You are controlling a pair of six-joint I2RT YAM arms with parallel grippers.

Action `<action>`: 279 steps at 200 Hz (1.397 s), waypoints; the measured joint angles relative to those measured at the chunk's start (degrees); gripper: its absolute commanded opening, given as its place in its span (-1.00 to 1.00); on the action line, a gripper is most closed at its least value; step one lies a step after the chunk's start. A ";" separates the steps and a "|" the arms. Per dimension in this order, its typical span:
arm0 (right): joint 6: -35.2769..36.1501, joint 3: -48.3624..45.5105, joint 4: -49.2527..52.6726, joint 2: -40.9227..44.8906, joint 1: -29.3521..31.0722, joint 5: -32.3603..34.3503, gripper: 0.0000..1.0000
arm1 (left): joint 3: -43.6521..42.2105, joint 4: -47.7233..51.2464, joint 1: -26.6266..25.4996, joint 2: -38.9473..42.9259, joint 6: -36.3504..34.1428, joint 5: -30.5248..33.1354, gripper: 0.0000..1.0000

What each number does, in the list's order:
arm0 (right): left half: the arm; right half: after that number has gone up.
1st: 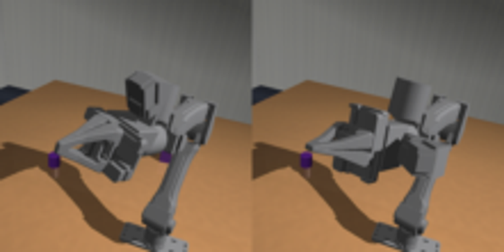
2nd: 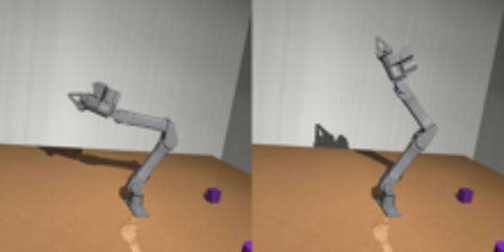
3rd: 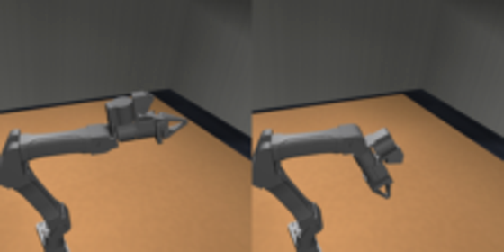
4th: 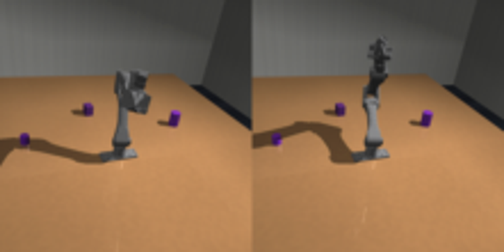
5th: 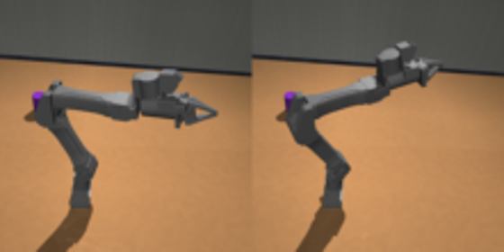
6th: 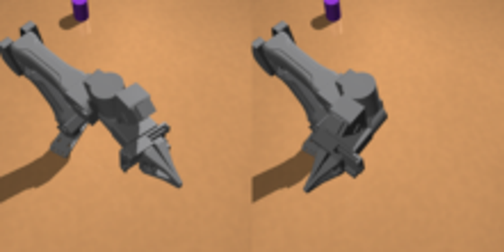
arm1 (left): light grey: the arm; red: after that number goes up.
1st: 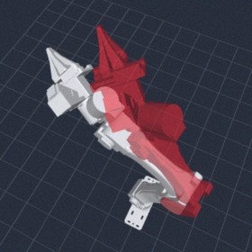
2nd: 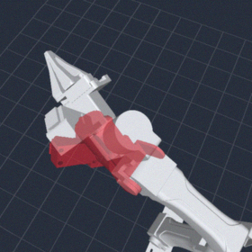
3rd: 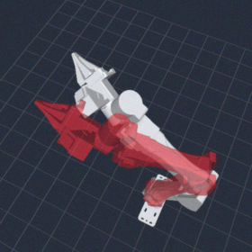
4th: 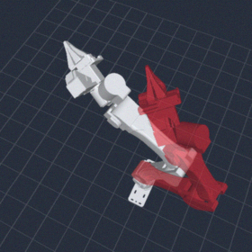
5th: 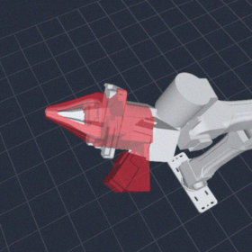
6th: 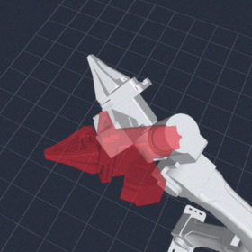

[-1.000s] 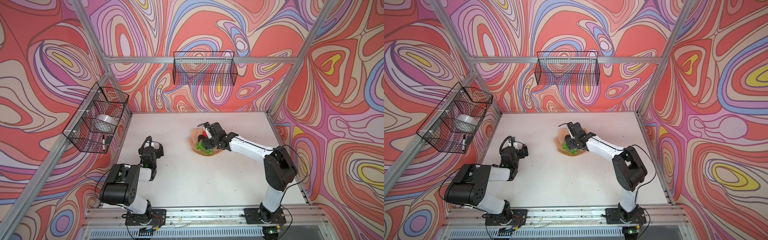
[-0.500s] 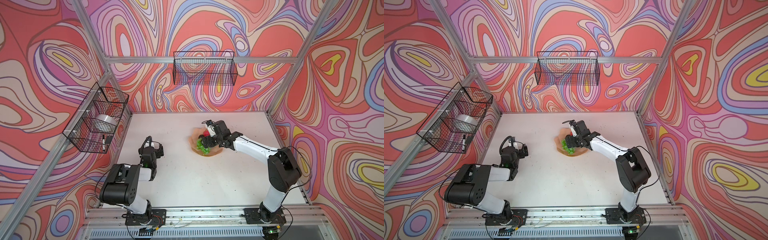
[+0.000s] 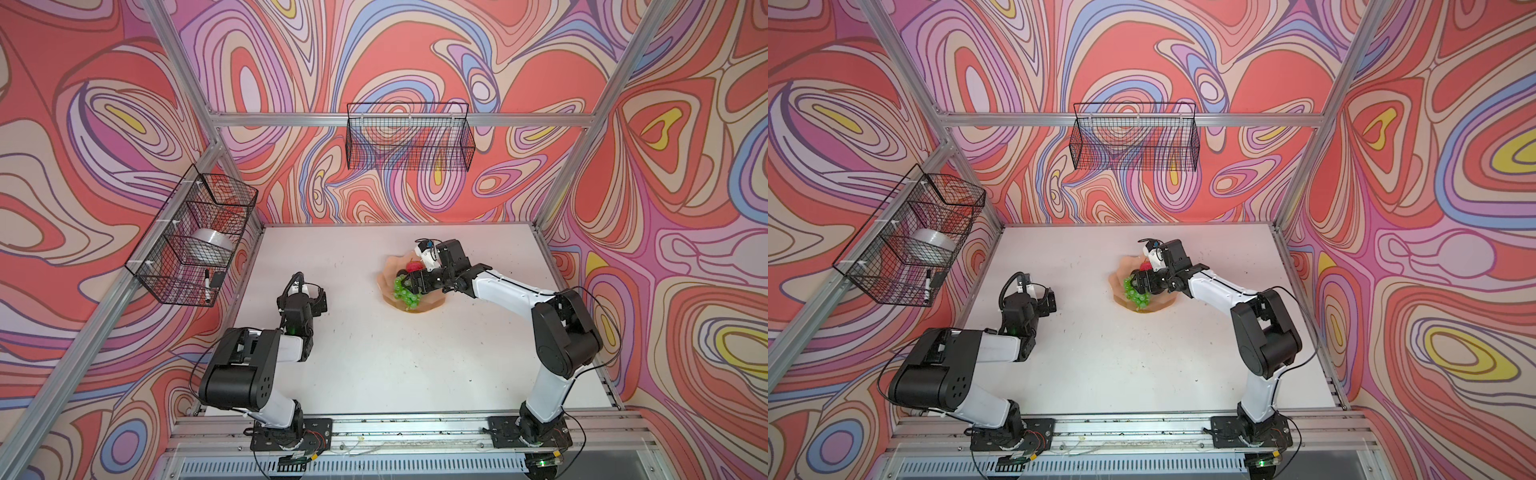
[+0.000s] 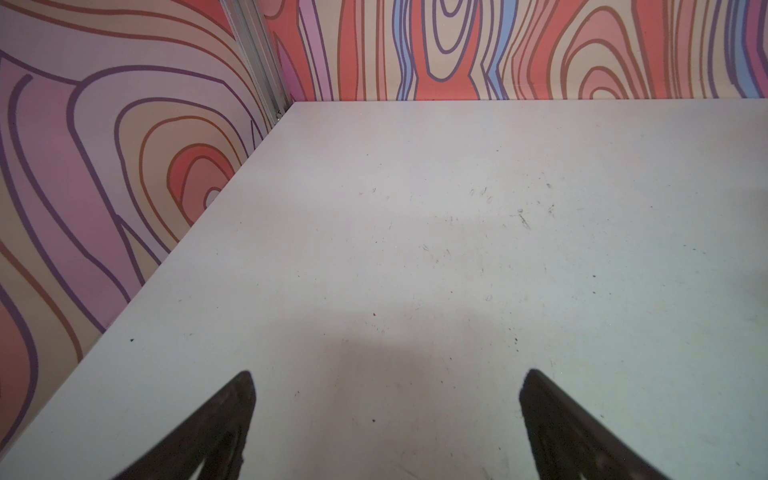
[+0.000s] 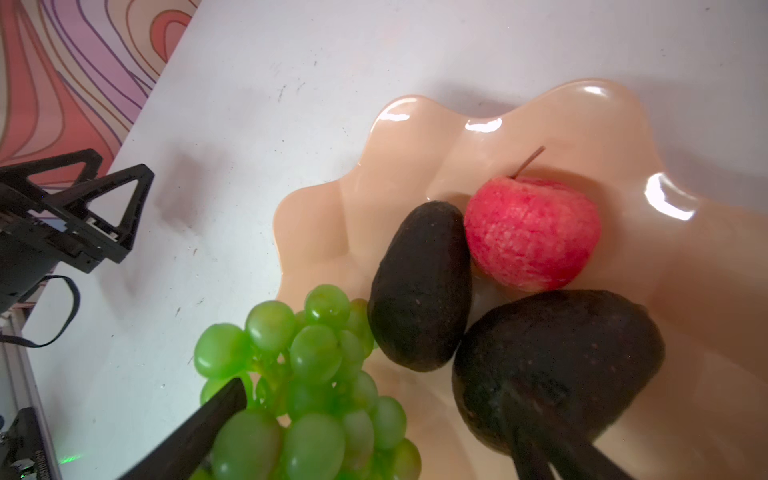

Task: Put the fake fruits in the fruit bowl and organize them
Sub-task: 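Lift the grapes with the right gripper and lower them into the bowl, then open the right gripper and press the grapes into the bowl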

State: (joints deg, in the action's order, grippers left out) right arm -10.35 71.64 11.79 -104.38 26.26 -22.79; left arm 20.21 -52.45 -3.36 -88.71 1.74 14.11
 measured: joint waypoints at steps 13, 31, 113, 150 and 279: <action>-0.52 -0.02 -1.16 -0.39 -0.46 -2.25 0.97 | 0.00 0.00 0.00 0.00 0.00 0.00 1.00; -1.46 -0.55 -2.93 -0.81 -1.53 -5.20 0.97 | 0.00 0.00 0.00 0.02 0.00 0.00 1.00; -4.44 -1.68 -8.35 -4.42 -3.98 -15.08 0.96 | 0.00 0.00 0.00 0.02 0.00 0.00 1.00; -5.29 -1.68 -9.31 -5.53 -4.42 -18.88 0.97 | 0.00 0.00 0.00 0.00 0.00 0.00 1.00; -17.40 -3.37 -31.08 -7.63 -6.80 -34.27 0.96 | 0.00 0.00 0.00 0.00 0.00 0.00 1.00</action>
State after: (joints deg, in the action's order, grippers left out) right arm -27.75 68.27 -19.29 -112.01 19.46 -57.06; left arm 20.21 -52.45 -3.36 -88.71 1.74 14.11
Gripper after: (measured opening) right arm 0.982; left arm 0.996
